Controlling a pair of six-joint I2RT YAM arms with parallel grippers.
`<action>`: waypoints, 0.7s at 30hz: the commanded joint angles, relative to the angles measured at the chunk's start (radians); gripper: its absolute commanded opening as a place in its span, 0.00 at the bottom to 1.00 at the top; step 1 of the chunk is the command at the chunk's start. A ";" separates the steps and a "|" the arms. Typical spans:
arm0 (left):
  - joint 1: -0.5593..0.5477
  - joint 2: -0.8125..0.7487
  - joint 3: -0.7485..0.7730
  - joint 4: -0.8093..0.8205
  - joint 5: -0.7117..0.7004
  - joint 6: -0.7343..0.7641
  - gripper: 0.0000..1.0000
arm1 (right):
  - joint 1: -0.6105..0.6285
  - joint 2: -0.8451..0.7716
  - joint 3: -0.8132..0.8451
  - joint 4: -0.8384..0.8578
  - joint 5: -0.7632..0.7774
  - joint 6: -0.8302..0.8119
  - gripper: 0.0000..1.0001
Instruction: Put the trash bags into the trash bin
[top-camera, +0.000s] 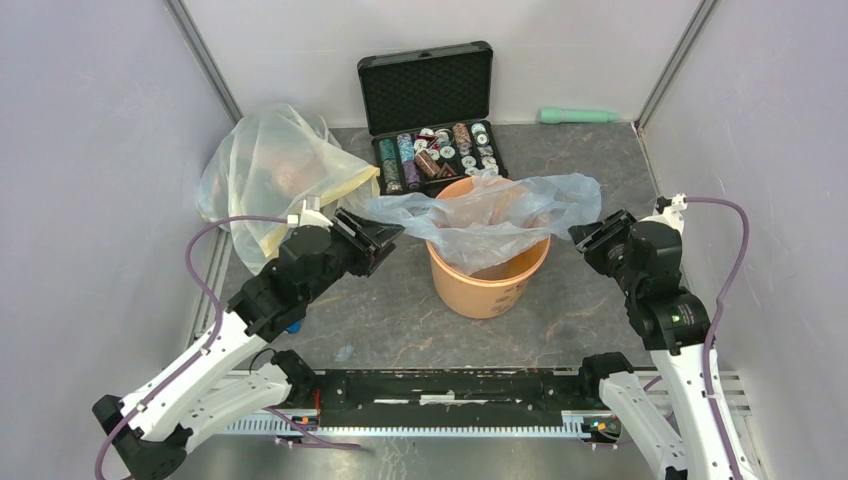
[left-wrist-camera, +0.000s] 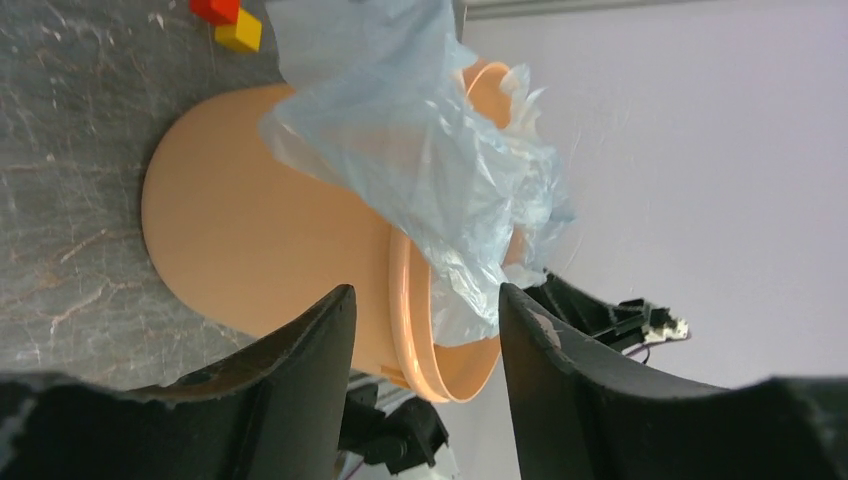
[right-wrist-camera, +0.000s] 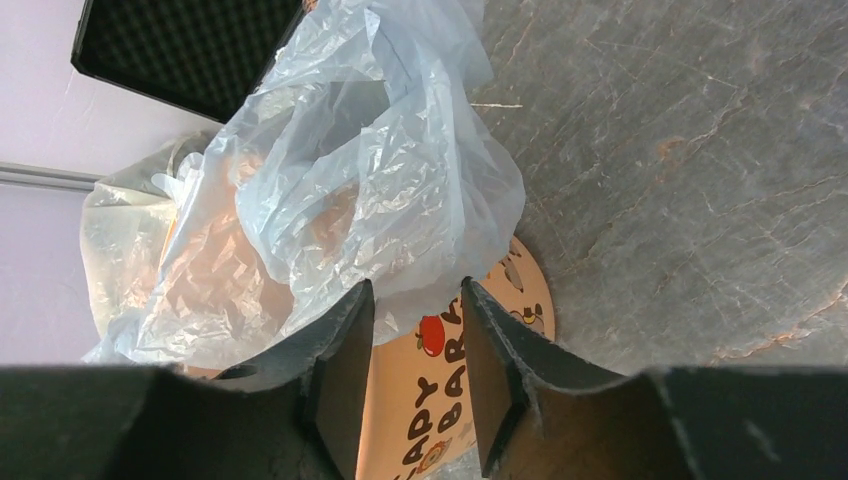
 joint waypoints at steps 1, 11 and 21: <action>-0.004 -0.016 -0.007 0.047 -0.123 -0.031 0.65 | -0.002 -0.015 -0.027 0.065 -0.018 0.013 0.41; -0.004 0.030 0.013 0.136 -0.072 -0.014 0.75 | -0.002 -0.032 -0.039 0.084 -0.029 -0.004 0.40; -0.004 0.042 0.005 0.143 -0.090 0.017 0.05 | -0.002 -0.035 -0.040 0.060 -0.022 -0.030 0.09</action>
